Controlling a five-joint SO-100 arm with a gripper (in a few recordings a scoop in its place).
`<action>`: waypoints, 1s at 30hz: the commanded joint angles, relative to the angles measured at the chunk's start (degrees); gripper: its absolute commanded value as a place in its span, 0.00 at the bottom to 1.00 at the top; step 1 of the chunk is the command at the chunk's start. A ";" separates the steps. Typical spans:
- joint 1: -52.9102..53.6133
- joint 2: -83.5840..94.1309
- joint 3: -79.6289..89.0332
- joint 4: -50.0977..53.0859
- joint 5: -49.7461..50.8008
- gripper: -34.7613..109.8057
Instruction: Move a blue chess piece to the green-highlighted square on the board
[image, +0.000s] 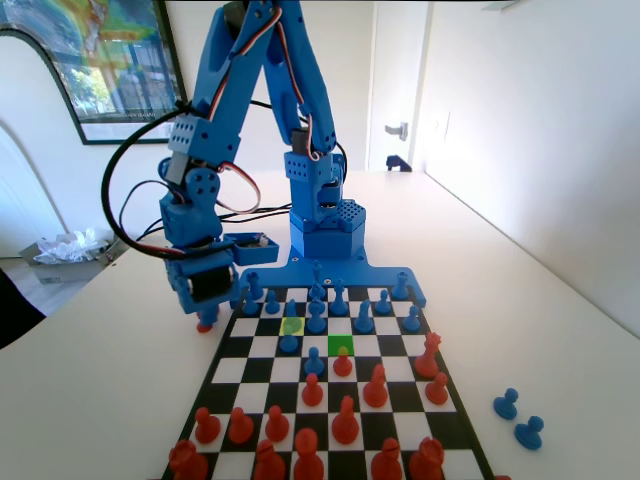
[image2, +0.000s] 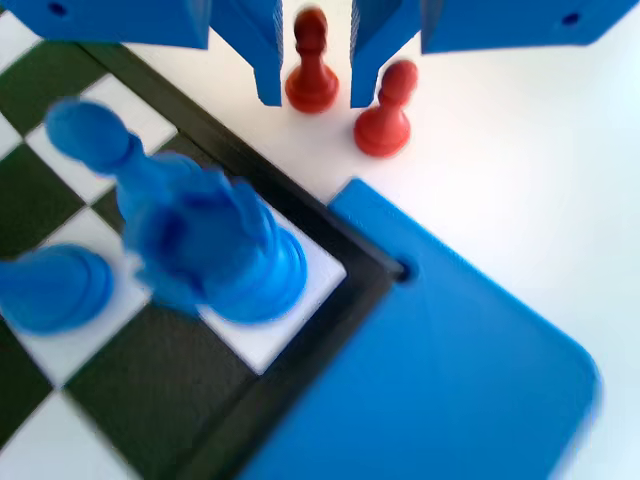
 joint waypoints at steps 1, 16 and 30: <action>0.62 2.37 -2.90 4.57 -0.53 0.31; -2.29 8.53 -21.62 28.92 4.48 0.30; -13.80 22.24 -29.62 47.11 5.10 0.27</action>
